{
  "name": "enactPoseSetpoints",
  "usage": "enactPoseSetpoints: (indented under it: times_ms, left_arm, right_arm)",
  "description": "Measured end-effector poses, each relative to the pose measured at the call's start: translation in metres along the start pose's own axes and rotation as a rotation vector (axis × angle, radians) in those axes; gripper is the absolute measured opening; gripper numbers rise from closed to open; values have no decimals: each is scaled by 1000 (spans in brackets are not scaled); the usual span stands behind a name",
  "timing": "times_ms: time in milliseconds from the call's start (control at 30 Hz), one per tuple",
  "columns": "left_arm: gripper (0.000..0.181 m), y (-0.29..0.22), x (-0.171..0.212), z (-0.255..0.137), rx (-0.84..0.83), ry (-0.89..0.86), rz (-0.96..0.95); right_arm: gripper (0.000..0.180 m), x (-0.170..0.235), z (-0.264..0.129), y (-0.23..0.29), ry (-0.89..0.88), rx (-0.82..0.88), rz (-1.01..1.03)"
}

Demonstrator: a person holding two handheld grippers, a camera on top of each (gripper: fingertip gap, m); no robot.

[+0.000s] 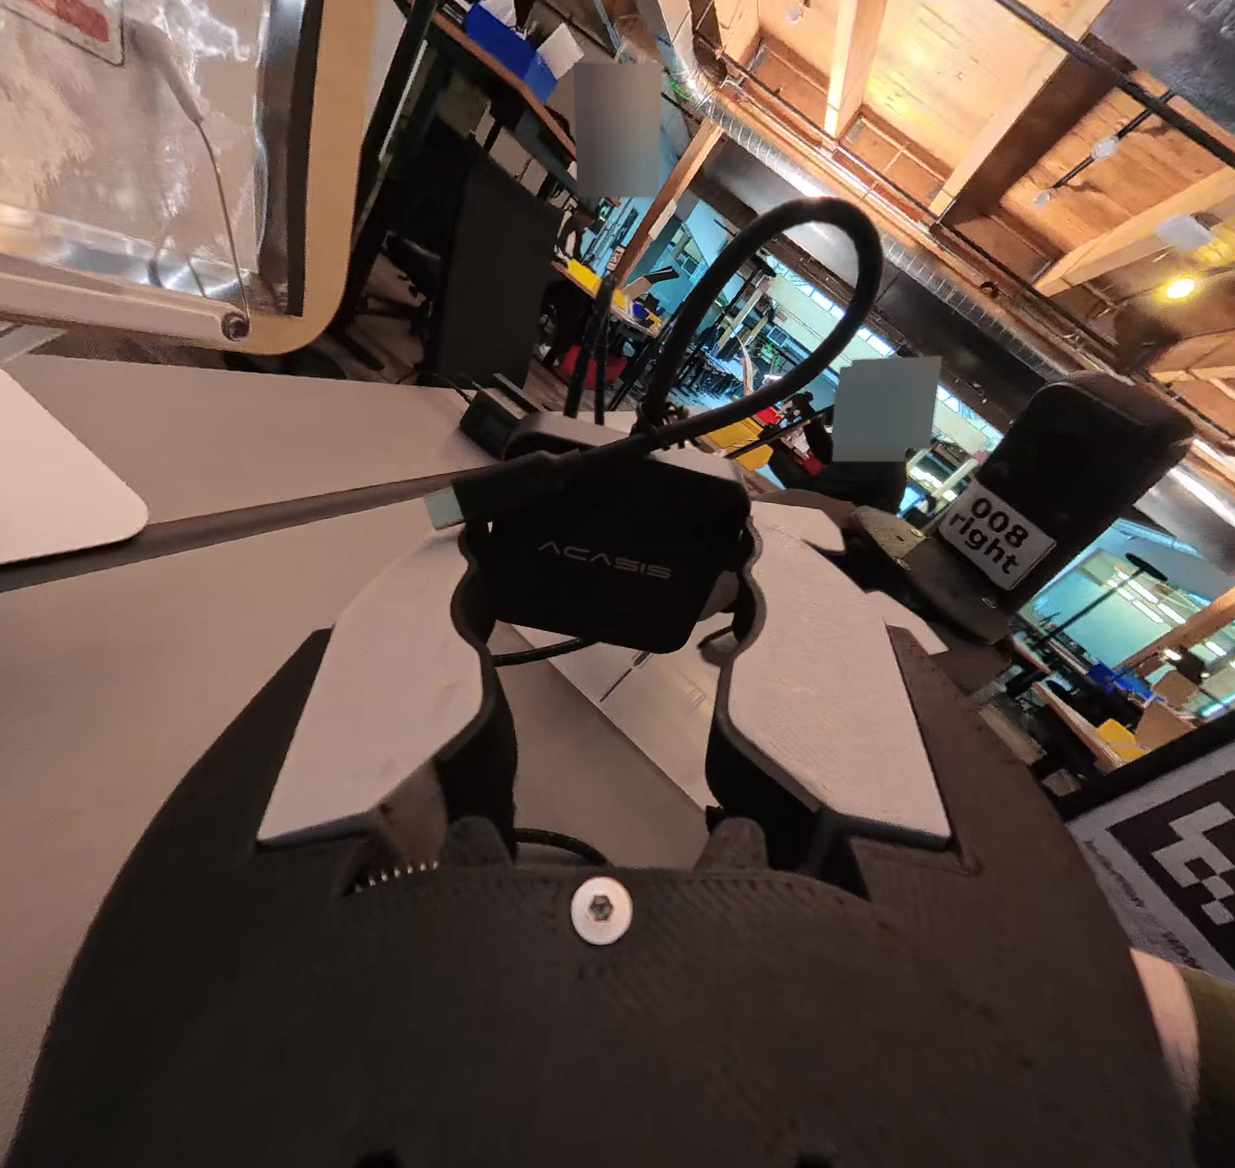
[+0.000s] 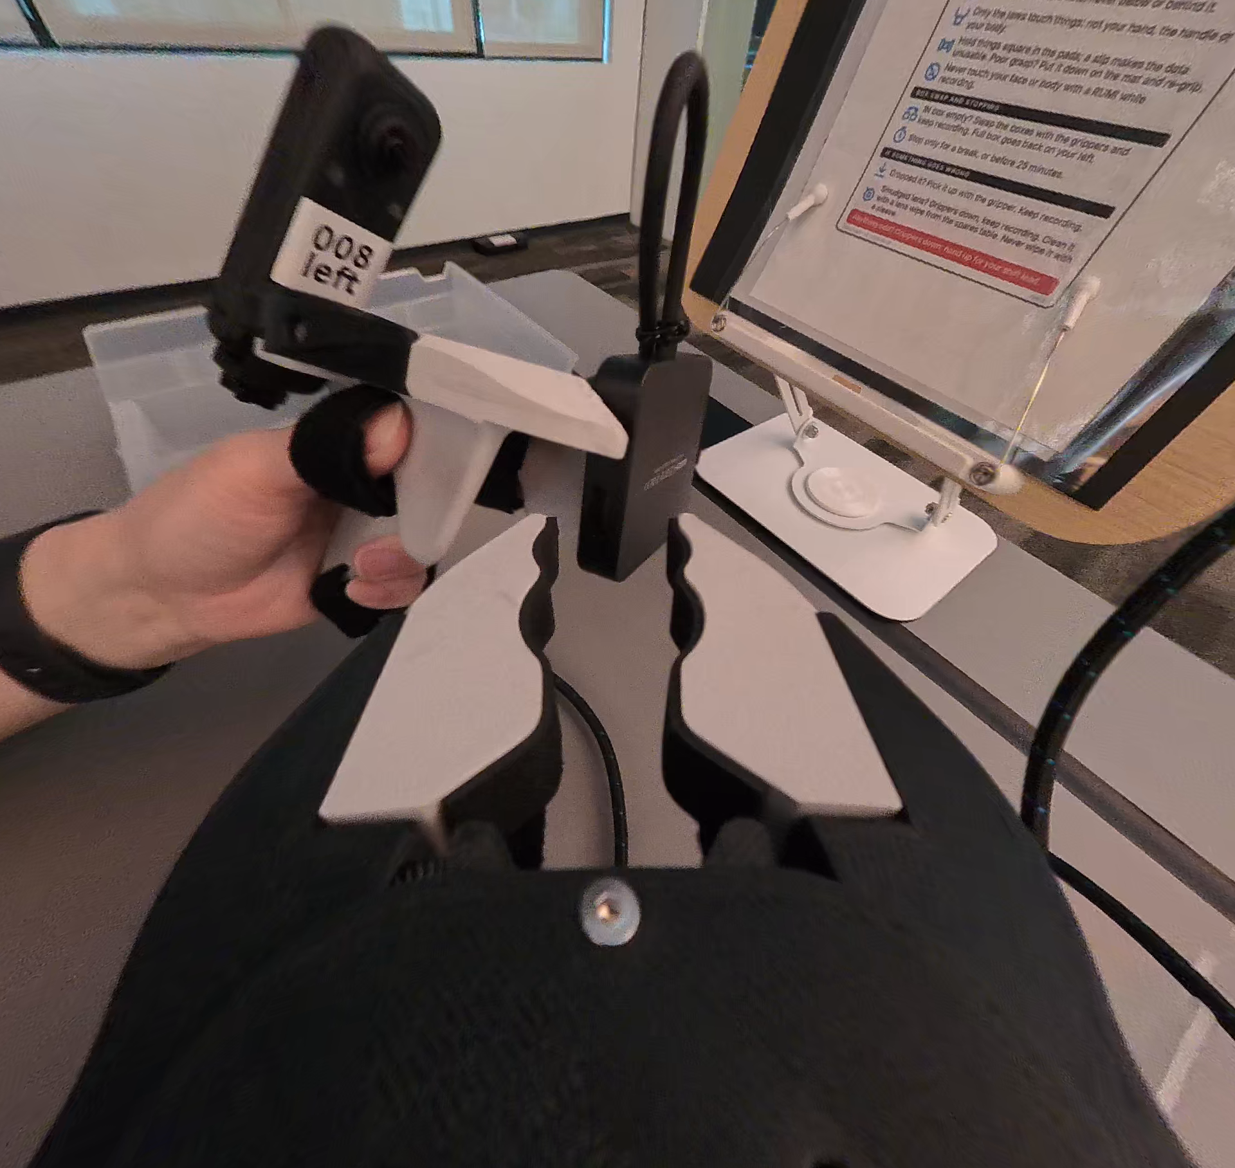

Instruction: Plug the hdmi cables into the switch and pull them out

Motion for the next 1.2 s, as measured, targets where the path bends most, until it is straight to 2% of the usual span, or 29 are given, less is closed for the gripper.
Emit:
enactPoseSetpoints:
  times_ms: [133, 200, 267, 333, 433, 500, 633, 700, 833, 933, 1033, 1200]
  left_arm:
    - [71, -3, 7, -3, -49, -25, 66]
    - [71, -6, 12, -1, -69, -45, 67]
    - [72, -8, 16, 0, -116, -41, 71]
    - [68, -10, 18, -6, -161, 14, 66]
    - [67, -14, 16, -35, -219, -14, 112]
    - [68, -21, 11, -60, -281, -70, 217]
    - [67, -54, -23, -111, -398, -336, 402]
    - [63, -73, -43, -132, -423, -416, 459]
    - [68, -91, -62, -155, -439, -399, 494]
    - [66, -90, -68, -163, -415, -373, 477]
    - [66, -86, -72, -166, -396, -338, 458]
    - [64, -79, -74, -161, -365, -262, 444]
  right_arm:
    - [32, 6, 11, 2, 38, 121, -116]
    - [19, 9, 15, 6, 36, 157, -190]
    - [14, 12, 15, 4, 77, 240, -263]
    - [14, 15, 14, -1, 73, 240, -213]
    - [15, 24, 16, -11, 115, 265, -182]
    - [15, 33, 24, -13, 159, 281, -199]
    - [15, 56, 55, -7, 333, 298, -374]
    - [15, 69, 75, -6, 459, 300, -509]
    - [15, 90, 103, -11, 643, 312, -754]
    - [15, 105, 113, -13, 744, 236, -867]
    - [15, 110, 116, -16, 800, 234, -922]
    - [19, 112, 116, -17, 864, 191, -881]
Point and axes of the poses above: each gripper's, where its closed fingertips meet, z out along the fingers, x out of its underside, y = z × x across the jaws, the point moved 9 cm from there along -z, back along the fingers, and after that the axes turned 12 degrees about -x, right-handed, at the moved point
